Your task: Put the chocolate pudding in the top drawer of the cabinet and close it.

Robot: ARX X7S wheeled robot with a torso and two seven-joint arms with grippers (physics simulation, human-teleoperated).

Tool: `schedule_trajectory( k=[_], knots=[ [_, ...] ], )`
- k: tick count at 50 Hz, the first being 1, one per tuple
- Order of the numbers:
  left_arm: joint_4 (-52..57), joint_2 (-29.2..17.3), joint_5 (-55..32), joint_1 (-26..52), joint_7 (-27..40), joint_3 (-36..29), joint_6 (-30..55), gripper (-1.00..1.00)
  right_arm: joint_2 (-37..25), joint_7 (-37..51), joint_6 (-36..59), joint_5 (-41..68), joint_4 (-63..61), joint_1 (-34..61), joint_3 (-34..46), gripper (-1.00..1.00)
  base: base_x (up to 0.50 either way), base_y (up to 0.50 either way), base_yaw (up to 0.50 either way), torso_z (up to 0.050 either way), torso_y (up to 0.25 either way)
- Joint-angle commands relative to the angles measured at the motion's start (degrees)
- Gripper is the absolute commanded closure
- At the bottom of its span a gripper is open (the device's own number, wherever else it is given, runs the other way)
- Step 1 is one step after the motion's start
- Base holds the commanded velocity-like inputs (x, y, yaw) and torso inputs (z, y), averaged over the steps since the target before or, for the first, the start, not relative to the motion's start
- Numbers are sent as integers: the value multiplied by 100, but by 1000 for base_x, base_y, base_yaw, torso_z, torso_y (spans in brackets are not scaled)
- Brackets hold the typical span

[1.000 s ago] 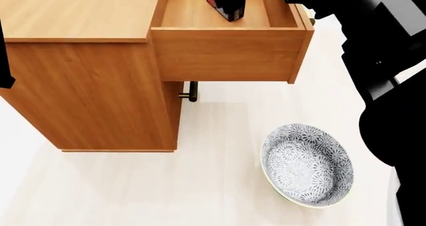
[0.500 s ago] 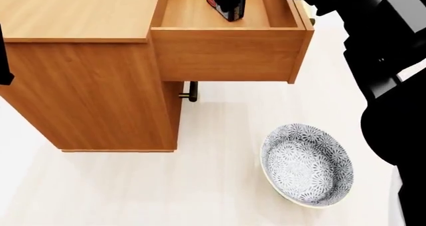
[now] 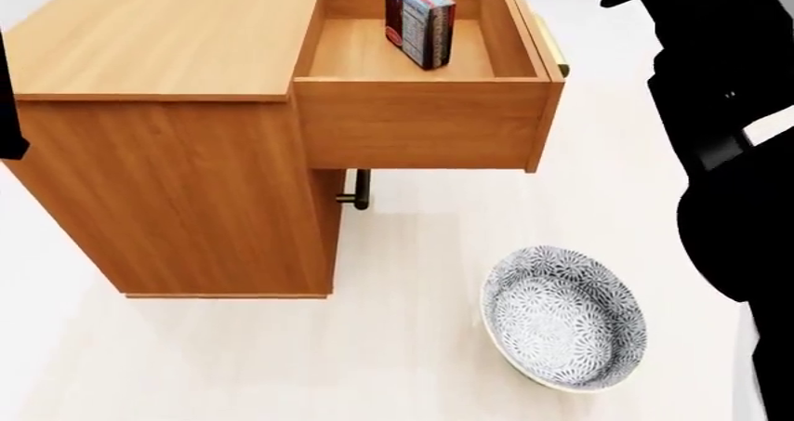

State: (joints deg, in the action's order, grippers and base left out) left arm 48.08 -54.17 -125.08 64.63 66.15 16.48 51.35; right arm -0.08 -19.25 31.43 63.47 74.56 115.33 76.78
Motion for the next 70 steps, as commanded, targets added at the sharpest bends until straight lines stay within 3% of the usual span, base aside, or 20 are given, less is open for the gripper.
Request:
schedule_trajectory(
  k=[1,7,15,22,28,41,55,70],
  knots=[
    [-6,67,93,-102,-79,47,34,-100,-58,-63,-98,-1954,43,76,-2335,-100,0,0,0,0,96],
    [-23,92,134,-100,-121,29,44,-100,-152,-192,-200,-3422,42,29,-3833,-100,0,0,0,0,95],
    [-55,156,226,-145,-210,37,79,-100,-420,-206,-446,-4330,38,-119,-4709,-100,0,0,0,0,94],
    [-47,149,199,-136,-232,60,48,-100,-793,-40,-869,-4575,-32,-377,-4906,-100,0,0,0,0,85],
    [-28,179,246,-189,-281,141,55,-100,-1494,390,-240,-4374,-1919,-1275,-5075,-100,0,0,0,0,23],
    [-73,317,407,-108,-347,-34,67,-100,-2295,1012,80,-4230,-3166,-2375,-5378,-100,0,0,0,0,0],
    [-20,394,488,-288,-364,40,56,-100,-2716,1236,-16,-4129,-3848,-3492,-5515,-100,0,0,0,0,0],
    [-36,464,612,-453,-468,115,100,-100,-2758,1433,-396,-4117,-3644,-4244,-5632,-100,0,0,0,0,0]
  ],
)
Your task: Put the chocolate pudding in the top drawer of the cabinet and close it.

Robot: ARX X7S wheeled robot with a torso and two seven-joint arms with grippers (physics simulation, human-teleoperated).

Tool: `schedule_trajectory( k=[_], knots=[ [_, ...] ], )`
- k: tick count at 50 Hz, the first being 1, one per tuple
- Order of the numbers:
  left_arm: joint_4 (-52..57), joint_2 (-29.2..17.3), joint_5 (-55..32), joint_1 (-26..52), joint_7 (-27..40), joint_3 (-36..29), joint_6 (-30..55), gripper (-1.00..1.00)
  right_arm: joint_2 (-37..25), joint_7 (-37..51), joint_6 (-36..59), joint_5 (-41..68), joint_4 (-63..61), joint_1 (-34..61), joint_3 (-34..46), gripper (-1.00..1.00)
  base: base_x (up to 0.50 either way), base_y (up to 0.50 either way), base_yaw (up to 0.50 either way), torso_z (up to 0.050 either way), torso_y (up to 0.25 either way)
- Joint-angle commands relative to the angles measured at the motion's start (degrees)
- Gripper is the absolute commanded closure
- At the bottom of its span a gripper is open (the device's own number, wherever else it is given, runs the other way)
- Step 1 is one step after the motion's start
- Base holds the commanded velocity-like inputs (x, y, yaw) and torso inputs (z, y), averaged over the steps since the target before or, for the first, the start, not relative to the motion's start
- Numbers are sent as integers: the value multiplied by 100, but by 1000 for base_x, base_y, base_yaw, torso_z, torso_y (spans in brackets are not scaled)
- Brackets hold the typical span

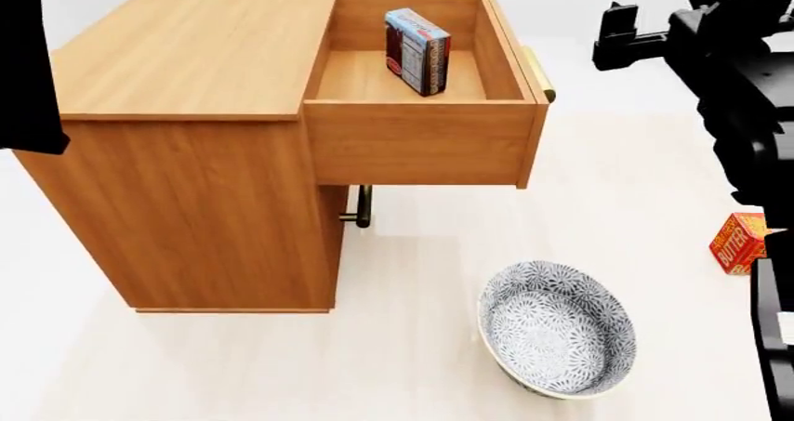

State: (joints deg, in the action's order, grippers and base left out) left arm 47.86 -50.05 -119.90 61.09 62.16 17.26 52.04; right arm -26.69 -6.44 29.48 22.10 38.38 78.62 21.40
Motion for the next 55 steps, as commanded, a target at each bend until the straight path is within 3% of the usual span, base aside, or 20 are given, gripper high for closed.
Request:
schedule_trajectory(
  k=[1,19,55],
  knots=[
    [-16,55,100,-101,-72,35,30,-100,-102,154,-212,26,-22,-619,-99,-100,0,0,0,0,0],
    [-25,-2,41,84,7,-153,-41,-100,-17,287,-251,224,-283,-1290,-215,-100,0,0,0,0,0],
    [45,-69,20,-84,9,-31,-109,-100,550,16,-514,272,105,-1199,-37,-100,0,0,0,0,0]
  ],
)
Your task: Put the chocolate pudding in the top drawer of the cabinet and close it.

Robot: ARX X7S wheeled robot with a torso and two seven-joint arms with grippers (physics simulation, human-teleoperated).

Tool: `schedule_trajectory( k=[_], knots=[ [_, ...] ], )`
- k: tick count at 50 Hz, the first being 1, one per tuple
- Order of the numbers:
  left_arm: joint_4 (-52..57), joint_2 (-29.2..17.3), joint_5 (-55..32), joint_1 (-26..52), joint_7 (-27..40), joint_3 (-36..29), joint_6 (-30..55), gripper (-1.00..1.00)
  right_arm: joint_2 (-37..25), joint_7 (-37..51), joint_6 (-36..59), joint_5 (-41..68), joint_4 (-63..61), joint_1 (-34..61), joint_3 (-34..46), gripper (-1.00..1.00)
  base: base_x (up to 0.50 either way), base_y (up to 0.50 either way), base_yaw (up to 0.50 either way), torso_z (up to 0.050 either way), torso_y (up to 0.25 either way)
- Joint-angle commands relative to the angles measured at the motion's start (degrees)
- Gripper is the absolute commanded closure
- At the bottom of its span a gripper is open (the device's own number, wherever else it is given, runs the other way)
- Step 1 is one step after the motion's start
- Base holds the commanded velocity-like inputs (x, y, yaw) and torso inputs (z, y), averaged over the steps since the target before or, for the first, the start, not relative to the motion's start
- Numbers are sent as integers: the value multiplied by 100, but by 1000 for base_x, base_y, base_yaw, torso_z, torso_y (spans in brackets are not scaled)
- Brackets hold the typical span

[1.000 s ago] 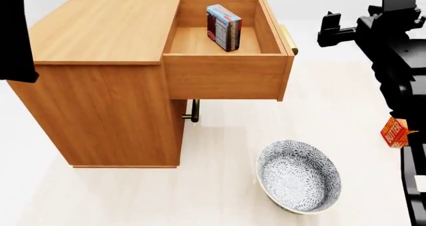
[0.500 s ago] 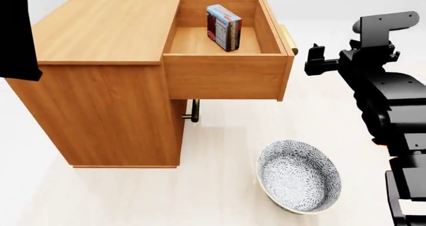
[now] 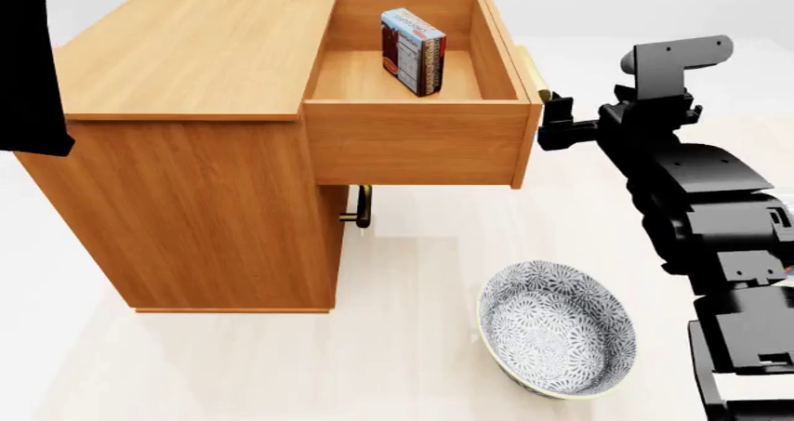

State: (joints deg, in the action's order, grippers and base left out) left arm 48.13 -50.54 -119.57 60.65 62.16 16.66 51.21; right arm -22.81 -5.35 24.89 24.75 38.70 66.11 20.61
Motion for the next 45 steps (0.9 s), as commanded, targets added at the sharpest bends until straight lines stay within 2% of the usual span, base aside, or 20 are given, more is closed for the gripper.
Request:
schedule_trajectory(
  k=[1,30,45],
  knots=[
    [13,-8,9,-48,-6,31,-17,-100,186,-106,-70,2,106,69,53,-100,0,0,0,0,0],
    [95,-67,-2,-205,14,181,-70,-100,899,-491,-390,44,620,254,272,-100,0,0,0,0,0],
    [133,-239,-190,-119,119,186,-174,-100,1150,-579,-295,173,407,204,339,-100,0,0,0,0,0]
  ],
)
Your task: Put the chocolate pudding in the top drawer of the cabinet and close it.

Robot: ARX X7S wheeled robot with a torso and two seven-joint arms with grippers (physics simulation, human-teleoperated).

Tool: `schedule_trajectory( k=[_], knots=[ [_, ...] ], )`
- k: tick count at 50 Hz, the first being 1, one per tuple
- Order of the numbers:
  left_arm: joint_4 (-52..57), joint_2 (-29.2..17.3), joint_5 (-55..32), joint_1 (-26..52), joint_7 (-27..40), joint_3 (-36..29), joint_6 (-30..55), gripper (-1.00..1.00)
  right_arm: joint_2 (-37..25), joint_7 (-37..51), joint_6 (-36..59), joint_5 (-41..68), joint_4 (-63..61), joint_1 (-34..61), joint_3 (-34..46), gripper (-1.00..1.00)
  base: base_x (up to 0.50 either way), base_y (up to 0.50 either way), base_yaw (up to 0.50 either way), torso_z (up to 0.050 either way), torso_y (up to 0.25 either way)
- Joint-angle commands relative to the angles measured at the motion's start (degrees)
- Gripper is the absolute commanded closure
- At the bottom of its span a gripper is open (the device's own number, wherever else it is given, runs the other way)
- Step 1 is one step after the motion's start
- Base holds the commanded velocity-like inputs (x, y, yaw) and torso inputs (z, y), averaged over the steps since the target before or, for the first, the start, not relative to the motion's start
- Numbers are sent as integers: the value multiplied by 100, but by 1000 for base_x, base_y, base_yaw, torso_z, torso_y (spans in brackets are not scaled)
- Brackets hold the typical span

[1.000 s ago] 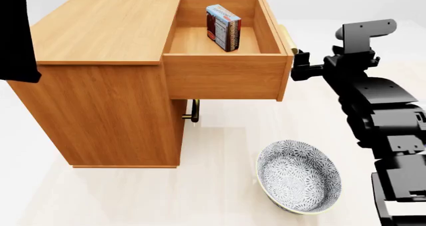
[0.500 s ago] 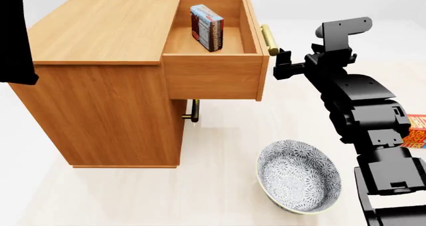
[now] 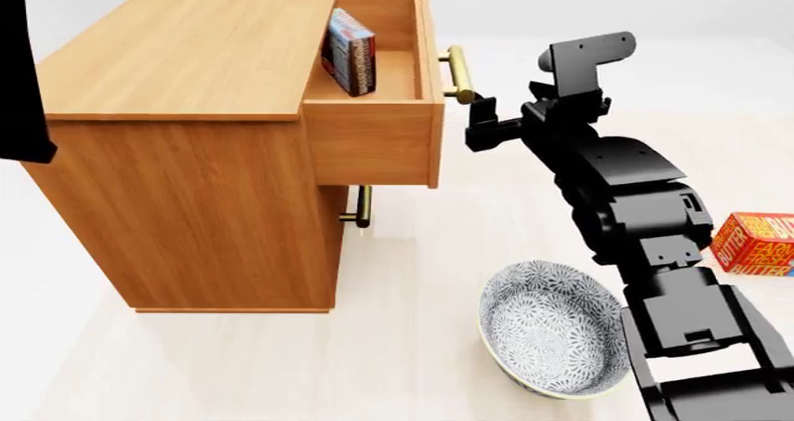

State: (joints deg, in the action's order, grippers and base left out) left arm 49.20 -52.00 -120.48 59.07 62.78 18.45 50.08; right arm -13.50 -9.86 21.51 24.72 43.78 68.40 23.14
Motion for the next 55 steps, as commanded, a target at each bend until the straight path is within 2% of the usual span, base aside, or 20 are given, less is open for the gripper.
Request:
schedule_trajectory(
  k=[1,47,55],
  knots=[
    [29,-102,-111,48,65,2,-69,-100,237,-135,46,187,-106,-22,86,-100,0,0,0,0,0],
    [129,-326,-298,66,249,4,-215,-100,1020,-430,17,447,-53,74,434,-100,0,0,0,0,0],
    [147,-384,-361,43,282,53,-248,-100,1180,-485,-145,475,258,217,505,-100,0,0,0,0,0]
  ],
)
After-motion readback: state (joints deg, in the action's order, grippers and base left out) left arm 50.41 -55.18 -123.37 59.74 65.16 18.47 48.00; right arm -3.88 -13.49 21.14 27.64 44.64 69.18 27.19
